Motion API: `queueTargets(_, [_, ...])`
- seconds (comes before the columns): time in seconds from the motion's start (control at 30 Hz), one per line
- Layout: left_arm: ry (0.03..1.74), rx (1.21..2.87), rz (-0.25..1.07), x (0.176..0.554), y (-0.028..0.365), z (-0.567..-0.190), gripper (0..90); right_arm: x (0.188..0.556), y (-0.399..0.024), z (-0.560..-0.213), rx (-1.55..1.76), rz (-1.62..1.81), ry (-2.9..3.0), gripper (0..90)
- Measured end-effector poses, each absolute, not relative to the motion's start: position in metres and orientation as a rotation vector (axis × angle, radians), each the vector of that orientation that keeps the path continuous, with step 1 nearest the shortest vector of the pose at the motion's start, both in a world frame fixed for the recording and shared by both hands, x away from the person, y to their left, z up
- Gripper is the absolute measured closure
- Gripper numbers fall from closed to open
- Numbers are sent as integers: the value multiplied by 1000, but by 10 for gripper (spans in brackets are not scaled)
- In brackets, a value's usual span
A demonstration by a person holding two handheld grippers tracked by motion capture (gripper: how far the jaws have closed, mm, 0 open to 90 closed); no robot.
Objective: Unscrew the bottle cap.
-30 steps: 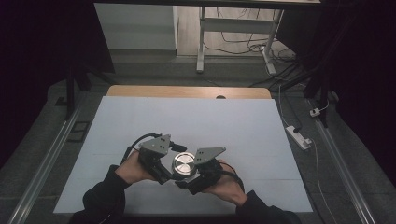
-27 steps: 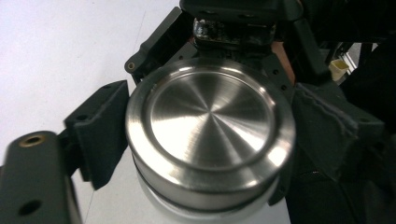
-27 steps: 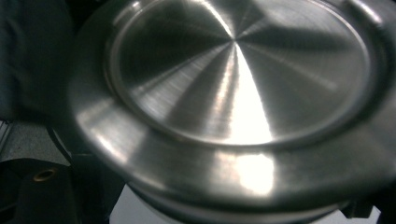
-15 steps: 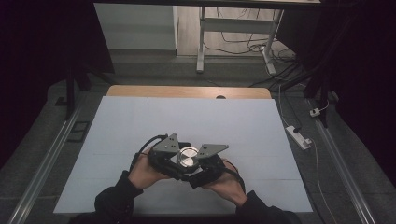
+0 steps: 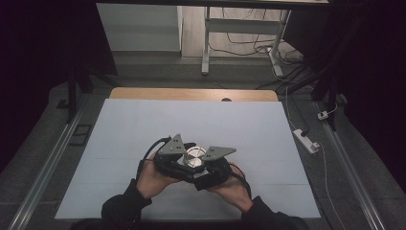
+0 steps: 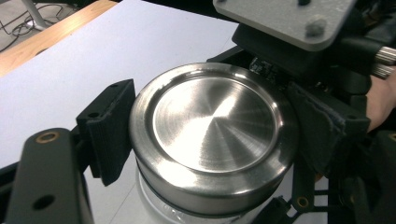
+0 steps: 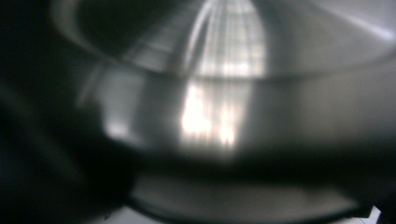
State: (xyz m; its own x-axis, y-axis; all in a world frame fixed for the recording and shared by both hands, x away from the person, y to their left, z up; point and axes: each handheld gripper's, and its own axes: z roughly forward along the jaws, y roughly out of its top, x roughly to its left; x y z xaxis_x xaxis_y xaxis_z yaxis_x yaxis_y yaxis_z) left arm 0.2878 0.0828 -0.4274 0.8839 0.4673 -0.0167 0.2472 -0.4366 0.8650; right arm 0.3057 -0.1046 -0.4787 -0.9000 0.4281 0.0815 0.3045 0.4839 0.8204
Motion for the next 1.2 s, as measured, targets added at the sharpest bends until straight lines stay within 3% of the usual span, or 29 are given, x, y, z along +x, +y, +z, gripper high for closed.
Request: queueTargets(1.2, [534, 2039, 303, 283, 112, -418, 204, 317, -119, -475, 651, 1384, 2529, 144])
